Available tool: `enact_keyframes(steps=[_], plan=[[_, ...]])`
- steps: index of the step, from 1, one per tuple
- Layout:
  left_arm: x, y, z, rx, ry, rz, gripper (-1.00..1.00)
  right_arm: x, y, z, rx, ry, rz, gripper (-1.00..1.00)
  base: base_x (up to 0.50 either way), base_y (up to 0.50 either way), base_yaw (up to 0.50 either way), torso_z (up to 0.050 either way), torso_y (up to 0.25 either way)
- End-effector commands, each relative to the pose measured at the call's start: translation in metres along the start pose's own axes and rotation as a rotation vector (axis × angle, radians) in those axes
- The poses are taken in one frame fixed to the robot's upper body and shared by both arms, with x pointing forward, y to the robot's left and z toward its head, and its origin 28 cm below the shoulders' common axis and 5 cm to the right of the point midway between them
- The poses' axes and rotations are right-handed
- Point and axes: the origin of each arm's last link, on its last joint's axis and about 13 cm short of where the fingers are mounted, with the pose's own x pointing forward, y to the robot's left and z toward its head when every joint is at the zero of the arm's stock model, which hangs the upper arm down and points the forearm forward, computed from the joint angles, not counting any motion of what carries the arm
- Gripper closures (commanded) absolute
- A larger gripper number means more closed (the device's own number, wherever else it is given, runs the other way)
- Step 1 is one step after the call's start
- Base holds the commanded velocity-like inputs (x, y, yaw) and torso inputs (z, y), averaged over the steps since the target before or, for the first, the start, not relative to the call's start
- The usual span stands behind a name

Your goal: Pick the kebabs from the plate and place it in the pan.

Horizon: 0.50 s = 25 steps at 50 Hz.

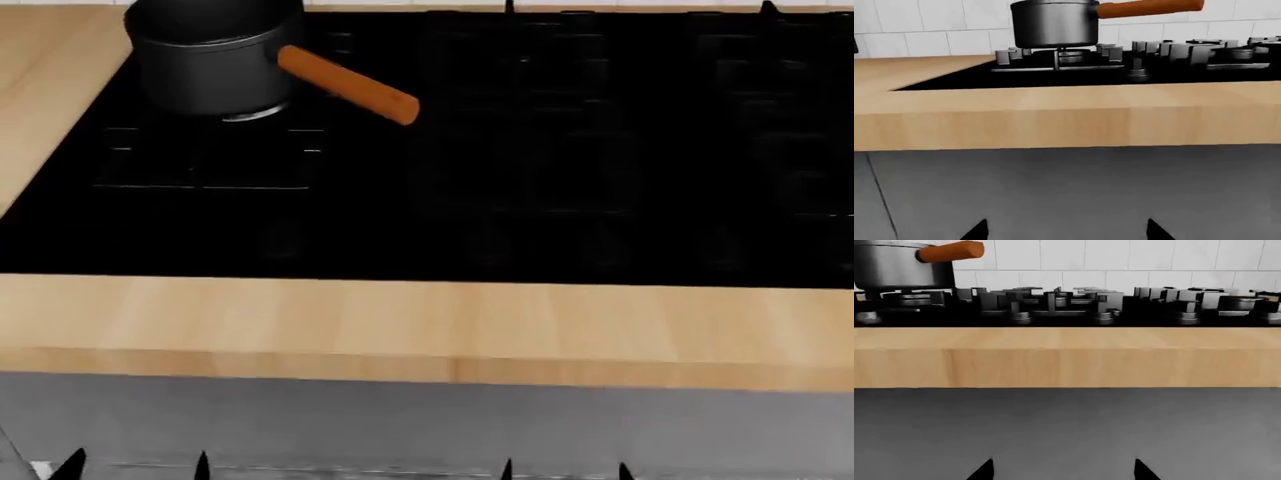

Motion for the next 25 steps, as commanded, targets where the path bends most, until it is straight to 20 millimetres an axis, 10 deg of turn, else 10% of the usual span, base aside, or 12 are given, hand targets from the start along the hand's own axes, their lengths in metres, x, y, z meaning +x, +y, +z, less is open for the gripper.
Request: enact_keyframes(steps=[1, 11, 25], plan=[[-0.003, 0.000, 0.004, 0.007, -0.012, 0.008, -1.00, -0.002, -0.001, 0.003, -0.007, -0.009, -0.003, -1.00, -0.44, 0.00, 0.00, 0.000, 0.000], [-0.006, 0.002, 0.013, 0.017, -0.020, 0.006, -1.00, -0.005, -0.002, 0.012, -0.021, -0.024, 0.009, -1.00, -0.40, 0.00, 0.00, 0.000, 0.000], [-0.012, 0.006, 0.078, 0.043, -0.130, -0.011, -1.00, -0.014, -0.009, 0.069, -0.098, -0.125, 0.009, -1.00, -0.29, 0.00, 0.00, 0.000, 0.000]])
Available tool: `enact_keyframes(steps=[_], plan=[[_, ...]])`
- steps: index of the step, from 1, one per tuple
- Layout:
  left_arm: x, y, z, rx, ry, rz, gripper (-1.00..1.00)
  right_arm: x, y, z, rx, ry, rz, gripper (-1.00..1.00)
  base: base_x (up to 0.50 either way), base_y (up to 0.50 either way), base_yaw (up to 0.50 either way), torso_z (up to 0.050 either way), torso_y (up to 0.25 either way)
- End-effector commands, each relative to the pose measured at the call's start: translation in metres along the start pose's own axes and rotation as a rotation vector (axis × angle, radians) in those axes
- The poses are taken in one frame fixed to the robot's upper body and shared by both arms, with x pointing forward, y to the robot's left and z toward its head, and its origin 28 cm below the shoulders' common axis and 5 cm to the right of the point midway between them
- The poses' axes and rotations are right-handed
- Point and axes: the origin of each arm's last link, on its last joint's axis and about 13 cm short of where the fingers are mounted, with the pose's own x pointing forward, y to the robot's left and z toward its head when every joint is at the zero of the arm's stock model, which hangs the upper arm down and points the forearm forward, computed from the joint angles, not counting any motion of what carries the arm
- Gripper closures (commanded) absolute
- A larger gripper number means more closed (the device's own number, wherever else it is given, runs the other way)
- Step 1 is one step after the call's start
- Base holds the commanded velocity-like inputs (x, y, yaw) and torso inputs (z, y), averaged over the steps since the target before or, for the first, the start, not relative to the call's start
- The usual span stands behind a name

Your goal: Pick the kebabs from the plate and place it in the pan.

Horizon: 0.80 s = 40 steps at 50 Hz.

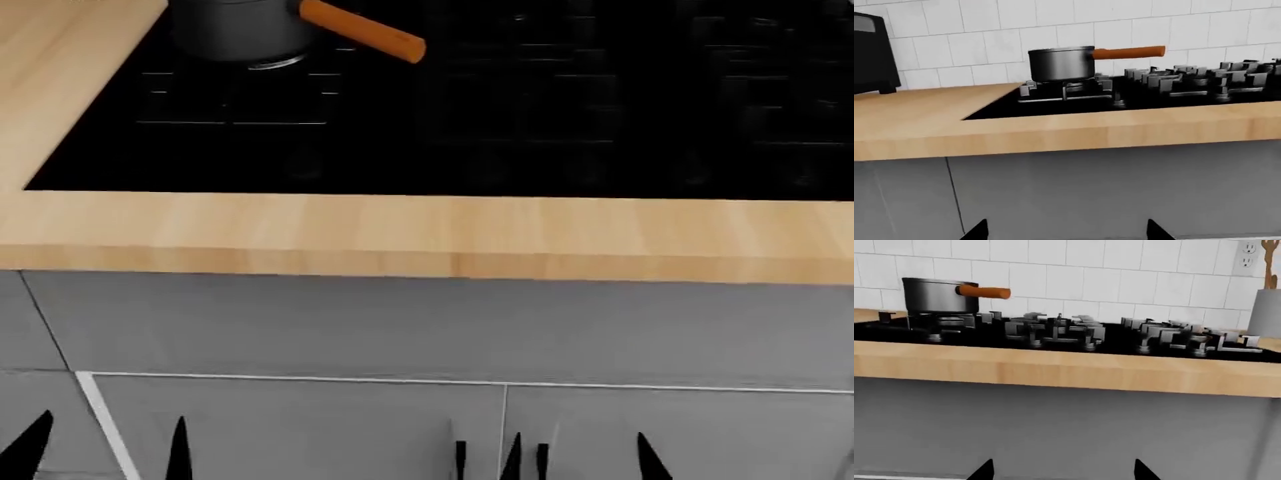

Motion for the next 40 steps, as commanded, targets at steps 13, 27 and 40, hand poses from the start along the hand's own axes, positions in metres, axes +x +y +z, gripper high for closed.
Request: enact_keyframes(steps=[13, 27, 40], plan=[[-0.006, 0.012, 0.084, 0.021, -0.094, -0.033, -1.00, -0.008, -0.017, 0.082, -0.006, -0.025, 0.056, -1.00, 0.00, 0.00, 0.00, 0.000, 0.000], [-0.011, 0.020, 0.086, 0.003, -0.162, -0.045, -1.00, -0.014, -0.020, 0.101, 0.004, -0.014, 0.050, -1.00, 0.00, 0.00, 0.00, 0.013, 0.003], [-0.015, 0.020, 0.088, 0.024, -0.197, -0.032, -1.00, -0.017, -0.020, 0.097, -0.022, 0.005, 0.044, -1.00, 0.00, 0.00, 0.00, 0.050, 0.013]])
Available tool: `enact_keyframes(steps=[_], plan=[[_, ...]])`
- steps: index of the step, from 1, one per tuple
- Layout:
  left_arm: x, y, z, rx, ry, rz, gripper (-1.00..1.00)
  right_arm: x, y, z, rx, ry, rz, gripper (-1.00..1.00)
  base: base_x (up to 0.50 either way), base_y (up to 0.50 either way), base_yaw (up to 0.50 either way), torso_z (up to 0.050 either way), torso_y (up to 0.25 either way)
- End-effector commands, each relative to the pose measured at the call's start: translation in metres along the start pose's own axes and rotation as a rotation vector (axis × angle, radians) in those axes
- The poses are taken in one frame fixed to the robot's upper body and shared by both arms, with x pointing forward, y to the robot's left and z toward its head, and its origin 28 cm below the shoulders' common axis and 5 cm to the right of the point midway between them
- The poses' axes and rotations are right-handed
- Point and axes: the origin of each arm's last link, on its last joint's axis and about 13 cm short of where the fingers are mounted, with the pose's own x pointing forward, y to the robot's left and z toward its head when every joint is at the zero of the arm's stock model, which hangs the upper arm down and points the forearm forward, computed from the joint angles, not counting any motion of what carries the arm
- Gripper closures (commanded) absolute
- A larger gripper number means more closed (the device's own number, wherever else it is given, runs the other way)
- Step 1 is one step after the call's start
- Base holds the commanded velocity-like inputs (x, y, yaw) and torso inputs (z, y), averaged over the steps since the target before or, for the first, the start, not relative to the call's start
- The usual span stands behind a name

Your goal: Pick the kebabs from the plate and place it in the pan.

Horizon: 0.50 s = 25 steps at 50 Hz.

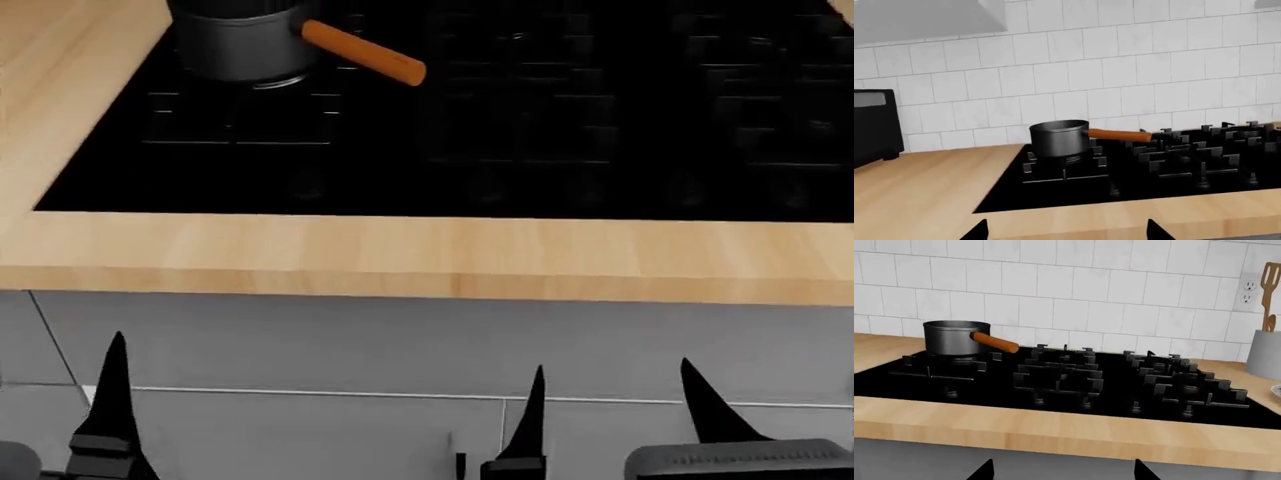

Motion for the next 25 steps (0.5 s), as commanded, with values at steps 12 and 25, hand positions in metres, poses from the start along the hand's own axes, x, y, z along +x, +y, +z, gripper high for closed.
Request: enact_keyframes(steps=[12, 25], plan=[[-0.0044, 0.0039, 0.0020, 0.015, -0.025, 0.001, -1.00, -0.0098, -0.0018, 0.0081, -0.017, -0.023, 0.003, -1.00, 0.00, 0.00, 0.00, 0.050, 0.013], [-0.0090, 0.0044, 0.0041, 0.012, -0.023, 0.021, -1.00, -0.0126, -0.0044, 0.0075, -0.021, -0.021, -0.010, -1.00, 0.00, 0.00, 0.00, 0.046, 0.013]])
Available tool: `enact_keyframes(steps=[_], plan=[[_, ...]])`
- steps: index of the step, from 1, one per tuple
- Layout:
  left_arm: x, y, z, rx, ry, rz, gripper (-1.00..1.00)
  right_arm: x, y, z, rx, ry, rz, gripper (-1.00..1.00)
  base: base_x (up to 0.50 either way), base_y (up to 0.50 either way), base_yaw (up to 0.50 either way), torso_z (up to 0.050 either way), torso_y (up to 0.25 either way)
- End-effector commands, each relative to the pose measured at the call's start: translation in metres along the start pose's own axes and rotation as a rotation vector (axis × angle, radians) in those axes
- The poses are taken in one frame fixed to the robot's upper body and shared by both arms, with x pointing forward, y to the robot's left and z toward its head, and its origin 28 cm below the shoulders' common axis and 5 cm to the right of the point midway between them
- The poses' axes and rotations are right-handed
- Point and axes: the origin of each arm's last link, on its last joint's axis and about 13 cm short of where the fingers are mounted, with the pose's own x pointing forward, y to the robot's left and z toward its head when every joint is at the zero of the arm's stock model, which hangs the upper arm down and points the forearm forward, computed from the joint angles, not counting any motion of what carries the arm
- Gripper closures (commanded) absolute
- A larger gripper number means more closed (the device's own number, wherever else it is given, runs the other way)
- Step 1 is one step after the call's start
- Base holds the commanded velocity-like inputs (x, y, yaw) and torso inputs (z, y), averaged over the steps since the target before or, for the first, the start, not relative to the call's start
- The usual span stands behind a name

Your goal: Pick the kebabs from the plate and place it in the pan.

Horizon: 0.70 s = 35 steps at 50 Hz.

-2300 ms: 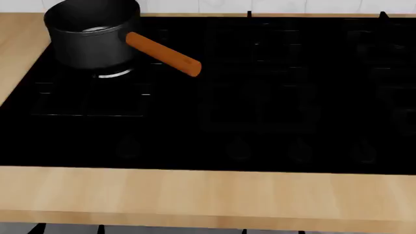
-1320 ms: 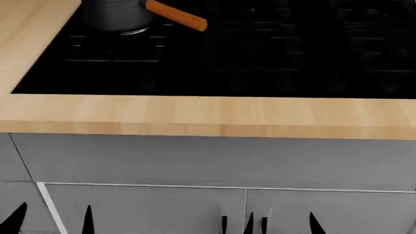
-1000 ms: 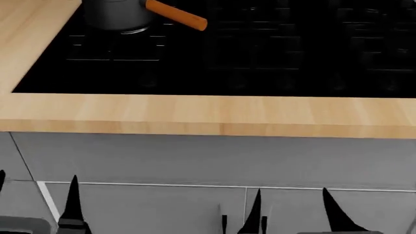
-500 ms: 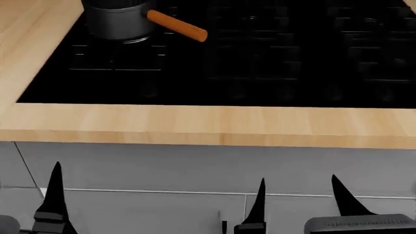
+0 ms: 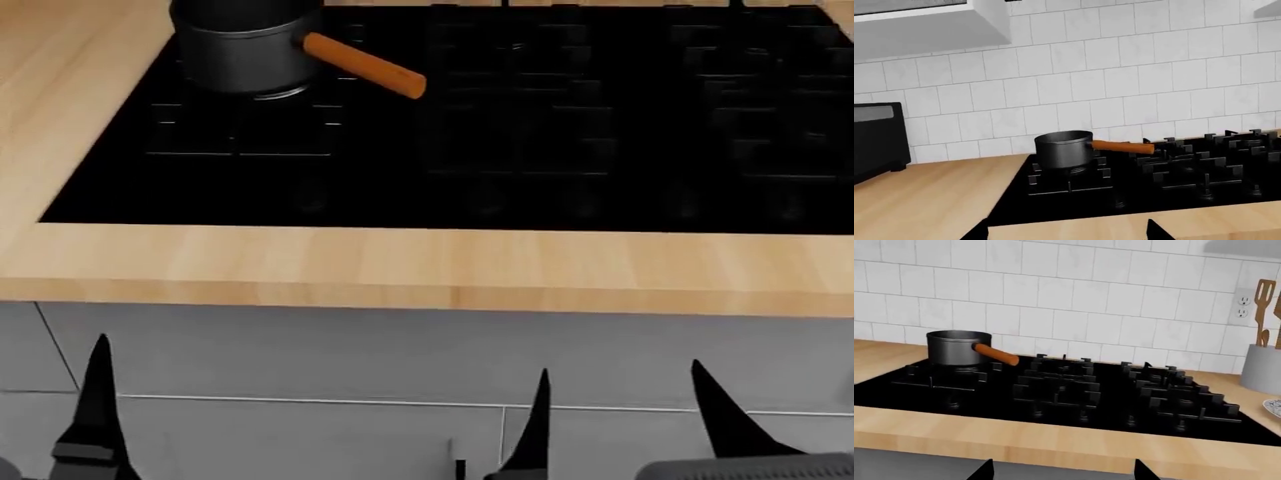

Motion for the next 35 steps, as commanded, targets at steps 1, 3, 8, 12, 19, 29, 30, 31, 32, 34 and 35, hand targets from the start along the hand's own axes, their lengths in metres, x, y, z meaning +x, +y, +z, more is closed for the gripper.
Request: enact_keyframes(steps=[1, 3, 8, 12, 19, 29, 30, 31, 32, 34, 35], plan=[[-0.004, 0.001, 0.003, 0.002, 0.002, 0.019, -1.00, -0.003, -0.002, 0.000, -0.004, 0.000, -0.013, -1.00, 0.00, 0.00, 0.00, 0.000, 0.000], [-0.005, 0.001, 0.004, 0.010, -0.008, 0.028, -1.00, -0.004, -0.004, 0.001, -0.002, -0.002, -0.019, -1.00, -0.07, -0.31, 0.00, 0.000, 0.000], [-0.006, 0.000, 0.006, 0.013, -0.017, 0.024, -1.00, -0.006, -0.005, 0.000, 0.005, -0.007, -0.031, -1.00, -0.10, -0.35, 0.00, 0.000, 0.000], [-0.006, 0.000, 0.008, 0.008, -0.018, 0.024, -1.00, -0.007, -0.007, 0.003, 0.001, -0.011, -0.039, -1.00, -0.10, -0.35, 0.00, 0.000, 0.000], [-0.001, 0.002, 0.015, 0.005, -0.026, 0.033, -1.00, -0.005, -0.014, 0.013, -0.022, -0.024, -0.067, -1.00, -0.08, -0.35, 0.00, 0.000, 0.000], [0.006, 0.003, 0.032, 0.018, -0.061, 0.038, -1.00, -0.005, -0.026, 0.030, -0.050, -0.039, -0.119, -1.00, -0.06, -0.32, 0.00, 0.000, 0.000], [0.006, 0.003, 0.033, 0.017, -0.064, 0.039, -1.00, -0.006, -0.027, 0.032, -0.050, -0.042, -0.121, -1.00, -0.05, -0.30, 0.00, 0.000, 0.000], [0.007, 0.002, 0.034, 0.020, -0.062, 0.036, -1.00, -0.006, -0.028, 0.033, -0.049, -0.043, -0.124, -1.00, -0.05, -0.30, 0.00, 0.000, 0.000], [0.007, 0.003, 0.036, 0.020, -0.063, 0.035, -1.00, -0.007, -0.030, 0.035, -0.055, -0.049, -0.137, -1.00, -0.05, -0.30, 0.00, 0.000, 0.000], [0.006, 0.003, 0.039, 0.018, -0.075, 0.035, -1.00, -0.007, -0.033, 0.039, -0.059, -0.057, -0.150, -1.00, -0.05, -0.30, 0.00, 0.000, 0.000], [0.006, 0.003, 0.040, 0.018, -0.082, 0.038, -1.00, -0.006, -0.033, 0.040, -0.060, -0.054, -0.153, -1.00, -0.05, -0.30, 0.00, 0.000, 0.000]])
